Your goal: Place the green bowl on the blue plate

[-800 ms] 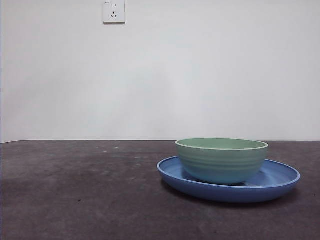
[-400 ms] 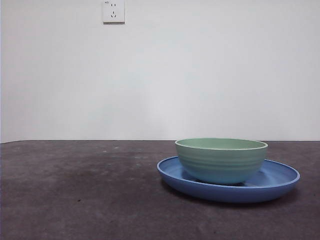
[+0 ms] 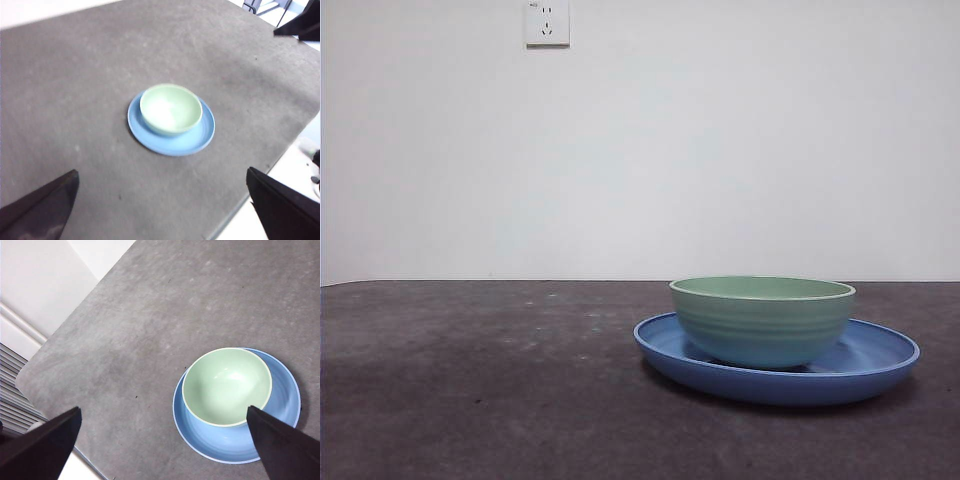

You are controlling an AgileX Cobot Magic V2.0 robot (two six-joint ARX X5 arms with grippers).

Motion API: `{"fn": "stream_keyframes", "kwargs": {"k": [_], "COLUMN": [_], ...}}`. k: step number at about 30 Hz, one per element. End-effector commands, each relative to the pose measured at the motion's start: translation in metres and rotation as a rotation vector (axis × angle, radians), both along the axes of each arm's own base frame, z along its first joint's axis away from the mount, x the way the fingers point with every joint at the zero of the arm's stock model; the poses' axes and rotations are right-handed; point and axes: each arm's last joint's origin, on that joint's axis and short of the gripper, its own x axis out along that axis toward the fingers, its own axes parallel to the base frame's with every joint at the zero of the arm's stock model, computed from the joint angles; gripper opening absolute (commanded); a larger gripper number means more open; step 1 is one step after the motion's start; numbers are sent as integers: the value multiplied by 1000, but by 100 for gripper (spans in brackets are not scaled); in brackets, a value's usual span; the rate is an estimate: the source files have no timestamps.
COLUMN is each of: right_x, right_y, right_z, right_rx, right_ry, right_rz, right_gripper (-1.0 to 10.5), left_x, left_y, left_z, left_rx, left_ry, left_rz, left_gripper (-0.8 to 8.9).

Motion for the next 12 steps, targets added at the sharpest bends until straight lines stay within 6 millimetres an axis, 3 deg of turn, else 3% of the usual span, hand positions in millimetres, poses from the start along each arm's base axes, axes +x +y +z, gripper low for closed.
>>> {"fn": "stream_keyframes", "kwargs": {"k": [1, 4, 12], "right_x": [0, 0, 0], "right_y": [0, 0, 0], "right_z": [5, 5, 0], "right_rx": [-4, -4, -1], "right_ry": [-27, -27, 53], "right_rz": [8, 8, -17], "right_gripper": [609, 609, 609], "left_x": [-5, -11, -13], "left_y": [4, 9, 11], "left_z": [-15, -26, -24], "left_rx": [-34, -25, -41], "left_ry": [40, 52, 31], "left_rz": [21, 22, 20], "left_gripper": [594, 594, 594]}}
